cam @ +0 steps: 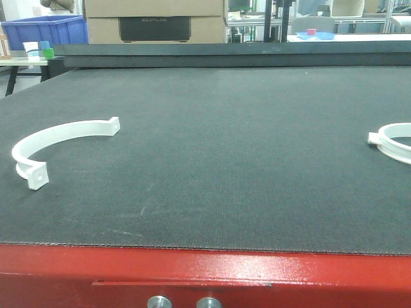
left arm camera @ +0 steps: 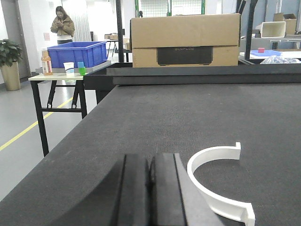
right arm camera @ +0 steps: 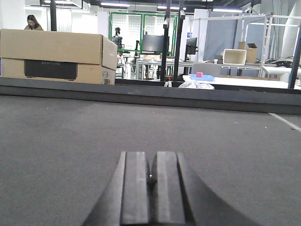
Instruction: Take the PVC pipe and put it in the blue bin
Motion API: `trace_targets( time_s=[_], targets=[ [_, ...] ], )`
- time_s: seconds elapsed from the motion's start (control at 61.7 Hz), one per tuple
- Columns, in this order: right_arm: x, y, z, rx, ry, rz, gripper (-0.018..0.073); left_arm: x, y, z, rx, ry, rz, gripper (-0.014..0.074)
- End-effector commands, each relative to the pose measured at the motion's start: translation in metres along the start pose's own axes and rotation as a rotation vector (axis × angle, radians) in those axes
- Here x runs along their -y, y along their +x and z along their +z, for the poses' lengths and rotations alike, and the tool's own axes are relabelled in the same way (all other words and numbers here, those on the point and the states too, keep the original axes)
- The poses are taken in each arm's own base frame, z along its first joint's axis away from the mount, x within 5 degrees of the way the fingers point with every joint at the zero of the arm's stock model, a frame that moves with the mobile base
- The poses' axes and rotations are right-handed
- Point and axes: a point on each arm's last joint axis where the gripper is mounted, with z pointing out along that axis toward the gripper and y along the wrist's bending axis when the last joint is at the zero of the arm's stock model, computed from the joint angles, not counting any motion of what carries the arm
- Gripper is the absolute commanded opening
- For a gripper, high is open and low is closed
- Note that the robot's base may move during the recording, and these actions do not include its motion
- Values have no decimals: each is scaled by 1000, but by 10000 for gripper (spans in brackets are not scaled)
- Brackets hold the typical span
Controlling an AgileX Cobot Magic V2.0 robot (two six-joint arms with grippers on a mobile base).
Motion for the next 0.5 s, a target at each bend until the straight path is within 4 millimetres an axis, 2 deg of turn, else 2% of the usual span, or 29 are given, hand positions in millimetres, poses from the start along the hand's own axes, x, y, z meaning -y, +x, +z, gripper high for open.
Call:
trace_targets(
  time_s=[0.0,0.486],
  targets=[
    [0,-3,0,31,0,0,-169,0,-3,-1,30,4,0,-111],
    [0,-3,0,31,0,0,-169,0,-4,-1,35,4,-2,-111]
  ],
)
